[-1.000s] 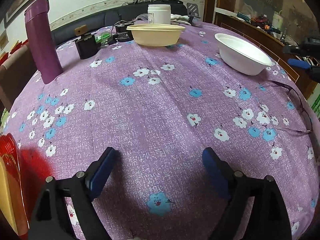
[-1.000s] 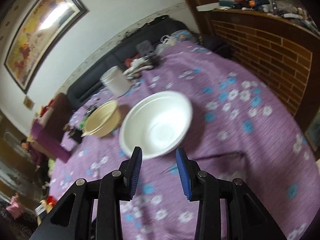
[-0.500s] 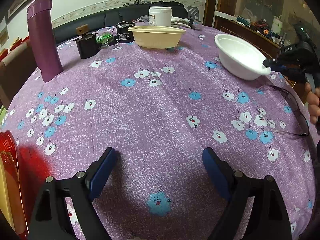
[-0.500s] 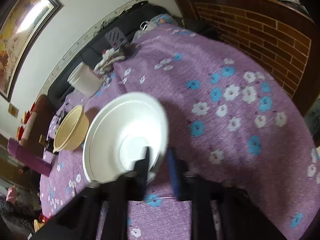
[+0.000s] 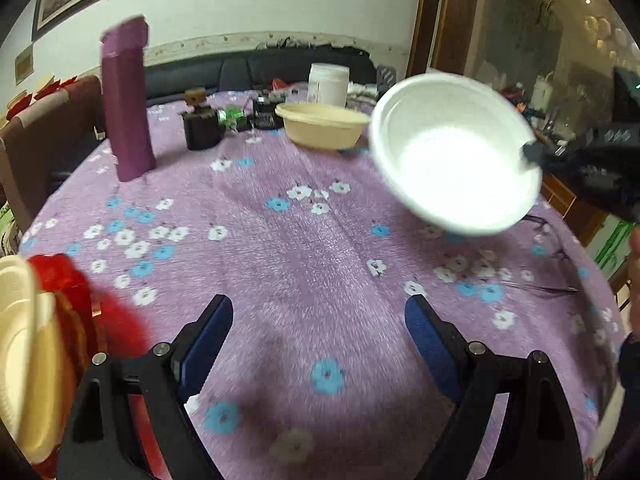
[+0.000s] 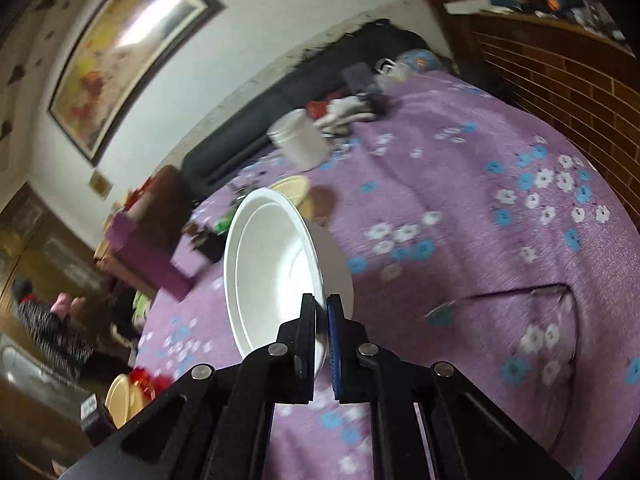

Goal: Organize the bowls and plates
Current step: 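Grasp the rim of the small white bowl with both grippers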

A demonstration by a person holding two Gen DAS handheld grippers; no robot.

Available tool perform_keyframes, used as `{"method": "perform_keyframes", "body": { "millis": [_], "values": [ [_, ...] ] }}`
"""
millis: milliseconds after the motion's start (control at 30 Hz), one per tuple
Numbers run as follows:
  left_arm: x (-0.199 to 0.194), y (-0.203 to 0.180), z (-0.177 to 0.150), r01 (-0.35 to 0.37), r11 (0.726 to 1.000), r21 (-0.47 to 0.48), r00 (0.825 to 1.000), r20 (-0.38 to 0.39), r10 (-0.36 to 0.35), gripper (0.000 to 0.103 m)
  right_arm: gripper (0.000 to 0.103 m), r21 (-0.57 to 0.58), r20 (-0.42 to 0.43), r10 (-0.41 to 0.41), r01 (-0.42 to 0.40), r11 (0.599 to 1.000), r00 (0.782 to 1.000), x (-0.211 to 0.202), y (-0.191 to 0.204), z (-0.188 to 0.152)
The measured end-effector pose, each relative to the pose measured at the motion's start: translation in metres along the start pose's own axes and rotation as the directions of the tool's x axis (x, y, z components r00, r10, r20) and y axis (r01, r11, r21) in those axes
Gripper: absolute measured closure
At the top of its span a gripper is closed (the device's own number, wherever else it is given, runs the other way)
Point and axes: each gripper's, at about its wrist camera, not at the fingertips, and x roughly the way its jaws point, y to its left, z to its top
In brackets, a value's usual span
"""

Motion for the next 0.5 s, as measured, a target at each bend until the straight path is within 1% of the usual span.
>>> {"method": "perform_keyframes", "body": {
  "millis": [67,133,267,300,333,400,467,500],
  "values": [
    [-0.016,0.003,-0.001,0.000,1.000,0.002,1.000,0.014,0.000,0.015,0.096,-0.008,-0.041,0.026,-0.026,1.000,0.999,0.004,0.008,-0.011],
    [-0.027,0.007,0.000,0.005,1.000,-0.008,1.000,0.027,-0.005,0.015,0.096,0.008,-0.093,0.057,-0.057,0.998,0.994,0.013,0.010,-0.023],
    [-0.030,0.009,0.004,0.008,1.000,-0.008,1.000,0.022,-0.007,0.015,0.095,0.071,-0.211,0.118,-0.105,0.992,0.970,0.041,0.007,-0.044],
    [-0.026,0.010,0.006,0.013,1.000,-0.013,1.000,0.010,-0.013,0.015,0.094,0.072,-0.235,0.112,-0.098,0.993,0.966,0.047,0.007,-0.048],
    [-0.022,0.011,0.006,0.022,1.000,-0.019,1.000,-0.003,-0.022,0.015,0.092,0.064,-0.244,0.092,-0.078,0.995,0.965,0.050,0.007,-0.051],
    [-0.016,0.012,0.009,0.029,0.999,-0.030,0.999,-0.018,-0.029,0.016,0.091,0.029,-0.237,0.045,-0.039,0.999,0.970,0.050,0.009,-0.053],
    [-0.011,0.012,0.010,0.035,0.999,-0.039,0.999,-0.030,-0.036,0.020,0.078,-0.010,-0.209,0.003,-0.005,1.000,0.978,0.044,0.010,-0.053],
    [-0.007,0.012,0.011,0.042,0.998,-0.046,0.998,-0.036,-0.043,0.022,0.074,-0.022,-0.191,0.001,-0.005,1.000,0.982,0.039,0.010,-0.052]
  ]
}}
